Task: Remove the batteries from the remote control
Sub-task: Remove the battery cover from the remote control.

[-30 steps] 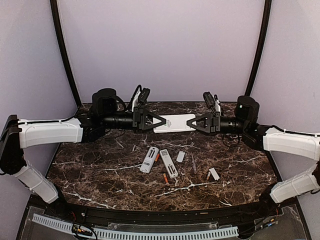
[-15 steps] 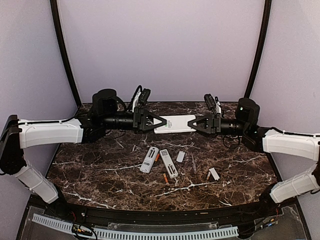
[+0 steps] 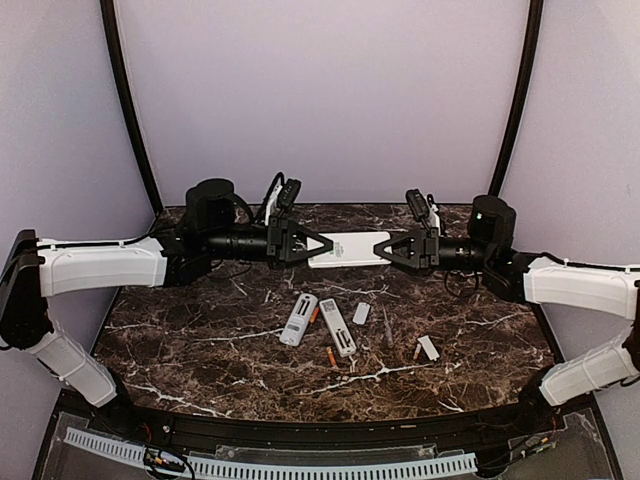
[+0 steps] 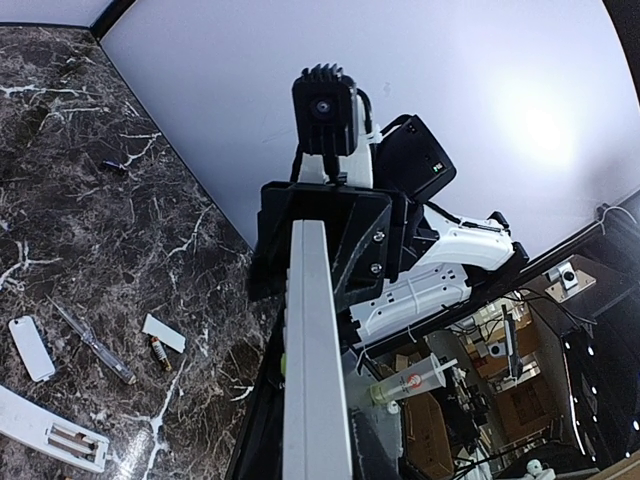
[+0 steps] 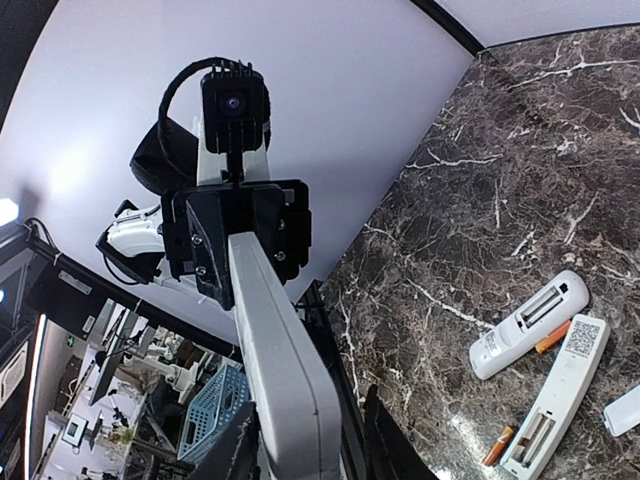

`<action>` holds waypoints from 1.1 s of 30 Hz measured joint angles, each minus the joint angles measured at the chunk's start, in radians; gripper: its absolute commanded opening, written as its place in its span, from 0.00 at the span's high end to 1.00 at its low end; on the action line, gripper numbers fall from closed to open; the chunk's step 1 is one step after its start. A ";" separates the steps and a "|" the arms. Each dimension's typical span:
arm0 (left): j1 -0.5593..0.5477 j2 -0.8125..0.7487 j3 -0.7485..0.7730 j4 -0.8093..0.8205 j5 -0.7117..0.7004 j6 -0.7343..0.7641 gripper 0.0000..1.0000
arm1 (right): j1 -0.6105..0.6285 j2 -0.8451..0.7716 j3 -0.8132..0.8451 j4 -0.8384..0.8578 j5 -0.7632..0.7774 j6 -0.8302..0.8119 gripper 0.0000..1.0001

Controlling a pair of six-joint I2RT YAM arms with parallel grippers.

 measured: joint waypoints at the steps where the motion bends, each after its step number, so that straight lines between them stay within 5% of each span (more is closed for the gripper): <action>1: 0.000 0.001 0.000 -0.003 -0.003 -0.002 1.00 | 0.001 0.000 0.002 -0.001 0.000 -0.005 0.78; 6: 0.003 0.002 -0.003 -0.010 -0.009 -0.005 1.00 | 0.003 -0.016 0.005 -0.020 0.008 -0.010 0.82; 18: 0.010 0.002 -0.021 0.008 -0.002 -0.010 1.00 | -0.022 -0.033 -0.019 -0.032 0.025 0.006 0.70; 33: 0.012 0.002 -0.021 -0.011 -0.010 -0.015 1.00 | -0.025 -0.034 -0.019 -0.043 0.027 -0.002 0.87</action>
